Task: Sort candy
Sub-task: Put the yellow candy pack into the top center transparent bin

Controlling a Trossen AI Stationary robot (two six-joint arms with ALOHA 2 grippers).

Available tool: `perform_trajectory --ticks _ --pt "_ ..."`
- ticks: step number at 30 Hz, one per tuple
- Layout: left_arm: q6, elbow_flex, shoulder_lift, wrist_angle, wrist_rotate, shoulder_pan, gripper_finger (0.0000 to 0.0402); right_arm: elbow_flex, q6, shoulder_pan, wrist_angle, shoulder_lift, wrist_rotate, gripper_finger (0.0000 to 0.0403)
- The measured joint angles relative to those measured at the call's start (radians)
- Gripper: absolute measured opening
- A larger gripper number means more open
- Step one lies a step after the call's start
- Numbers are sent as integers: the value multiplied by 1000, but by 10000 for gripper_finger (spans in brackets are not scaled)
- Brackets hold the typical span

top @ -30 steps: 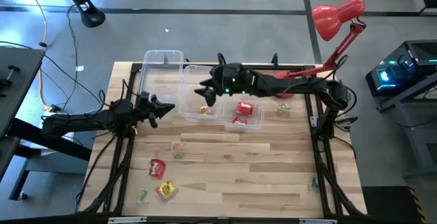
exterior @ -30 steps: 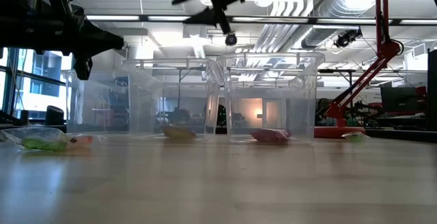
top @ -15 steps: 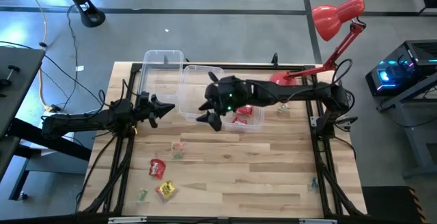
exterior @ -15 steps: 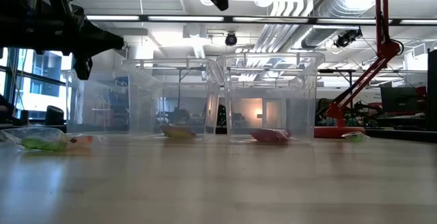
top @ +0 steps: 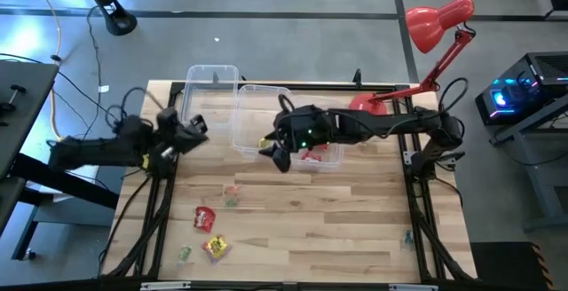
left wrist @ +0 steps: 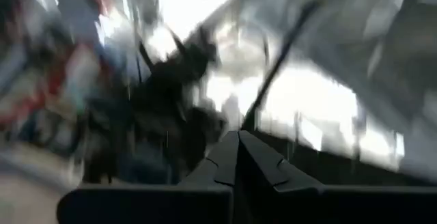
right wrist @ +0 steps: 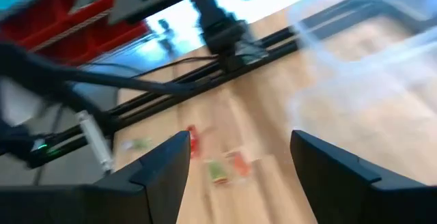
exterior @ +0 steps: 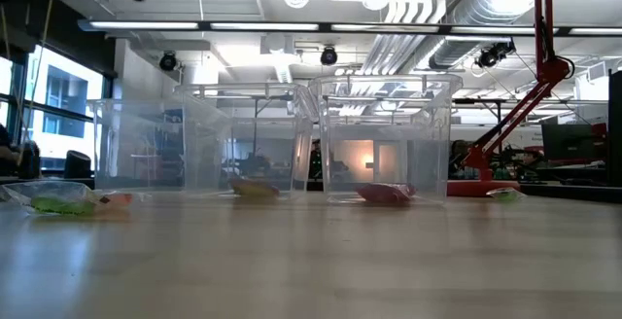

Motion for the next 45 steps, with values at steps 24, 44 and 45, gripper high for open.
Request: perform_trajectory --ticks 24,44,45 --pt "-210 350 838 -338 -121 -728 138 -84 -176 31 -574 -123 87 247" --pt "-23 596 1047 -809 -150 -824 154 -116 -16 120 -529 -221 120 247" --pt "-3 586 1053 -817 -160 -846 154 -116 14 127 -518 -222 129 247"
